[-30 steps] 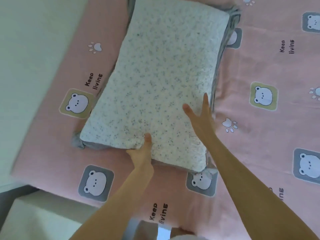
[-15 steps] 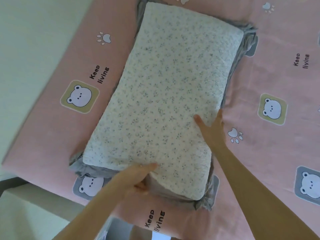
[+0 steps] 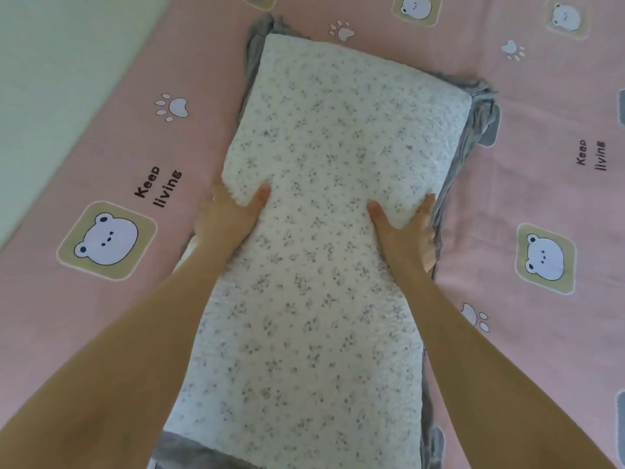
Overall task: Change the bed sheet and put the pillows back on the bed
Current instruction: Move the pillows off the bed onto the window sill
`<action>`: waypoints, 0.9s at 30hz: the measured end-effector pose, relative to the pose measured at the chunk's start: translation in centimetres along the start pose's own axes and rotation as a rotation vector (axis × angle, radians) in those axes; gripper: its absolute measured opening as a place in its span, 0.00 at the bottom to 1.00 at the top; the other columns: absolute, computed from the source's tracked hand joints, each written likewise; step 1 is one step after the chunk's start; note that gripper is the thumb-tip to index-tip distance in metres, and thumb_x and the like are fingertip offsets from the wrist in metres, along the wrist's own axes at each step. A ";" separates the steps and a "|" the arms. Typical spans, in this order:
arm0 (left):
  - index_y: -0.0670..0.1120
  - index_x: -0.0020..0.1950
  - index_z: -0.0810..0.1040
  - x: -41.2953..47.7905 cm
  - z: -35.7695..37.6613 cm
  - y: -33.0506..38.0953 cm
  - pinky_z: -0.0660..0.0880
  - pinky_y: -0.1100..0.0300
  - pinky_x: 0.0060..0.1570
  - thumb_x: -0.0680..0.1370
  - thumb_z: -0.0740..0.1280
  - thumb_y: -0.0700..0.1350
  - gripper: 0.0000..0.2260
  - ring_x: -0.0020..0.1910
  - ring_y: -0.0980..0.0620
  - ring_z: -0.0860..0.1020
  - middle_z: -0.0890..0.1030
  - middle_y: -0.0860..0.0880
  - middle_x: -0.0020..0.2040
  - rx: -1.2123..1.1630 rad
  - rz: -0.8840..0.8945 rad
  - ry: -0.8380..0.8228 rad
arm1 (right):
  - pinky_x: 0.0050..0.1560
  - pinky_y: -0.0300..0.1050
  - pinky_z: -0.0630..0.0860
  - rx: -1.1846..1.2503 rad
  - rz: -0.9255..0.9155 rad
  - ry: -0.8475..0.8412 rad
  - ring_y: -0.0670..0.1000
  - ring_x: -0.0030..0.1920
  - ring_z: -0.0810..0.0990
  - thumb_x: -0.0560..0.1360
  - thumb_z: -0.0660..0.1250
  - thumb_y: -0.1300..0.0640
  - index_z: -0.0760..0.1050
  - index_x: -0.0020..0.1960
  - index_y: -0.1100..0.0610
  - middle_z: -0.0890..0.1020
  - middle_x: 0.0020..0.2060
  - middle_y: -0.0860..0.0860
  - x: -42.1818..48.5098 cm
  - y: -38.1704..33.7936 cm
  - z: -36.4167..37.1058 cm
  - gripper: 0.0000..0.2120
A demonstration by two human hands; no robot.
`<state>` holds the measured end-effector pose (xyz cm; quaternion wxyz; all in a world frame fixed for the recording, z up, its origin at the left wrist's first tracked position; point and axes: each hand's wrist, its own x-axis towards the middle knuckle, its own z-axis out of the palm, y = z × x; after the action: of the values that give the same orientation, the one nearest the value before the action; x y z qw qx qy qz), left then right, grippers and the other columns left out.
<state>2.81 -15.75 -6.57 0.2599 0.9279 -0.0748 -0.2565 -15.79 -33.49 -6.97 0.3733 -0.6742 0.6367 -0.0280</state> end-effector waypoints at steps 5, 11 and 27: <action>0.49 0.76 0.53 -3.1 -0.2 0.4 0.72 0.44 0.60 0.72 0.62 0.69 0.41 0.61 0.40 0.74 0.72 0.45 0.67 -0.120 0.068 0.054 | 0.56 0.51 0.71 0.025 -0.030 0.064 0.59 0.60 0.75 0.64 0.62 0.25 0.43 0.77 0.43 0.75 0.62 0.54 -1.5 0.8 -0.8 0.51; 0.53 0.73 0.59 -10.1 -3.2 0.2 0.72 0.51 0.59 0.70 0.66 0.66 0.36 0.59 0.48 0.74 0.74 0.57 0.58 -0.369 0.060 0.079 | 0.59 0.49 0.69 0.075 -0.074 0.046 0.55 0.62 0.74 0.67 0.67 0.32 0.53 0.76 0.46 0.76 0.63 0.50 -6.9 0.9 -5.4 0.44; 0.57 0.69 0.61 -40.5 -16.5 -5.4 0.71 0.57 0.51 0.70 0.69 0.63 0.32 0.52 0.50 0.74 0.73 0.55 0.55 -0.543 -0.223 0.465 | 0.68 0.53 0.63 -0.010 -0.421 -0.249 0.54 0.70 0.67 0.69 0.70 0.37 0.62 0.74 0.53 0.70 0.70 0.50 -29.1 0.4 -18.9 0.40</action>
<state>-23.38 7.21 20.44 0.4771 0.8611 0.1585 -0.0762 -31.30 -16.65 19.14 0.4314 -0.7922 0.4312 -0.0188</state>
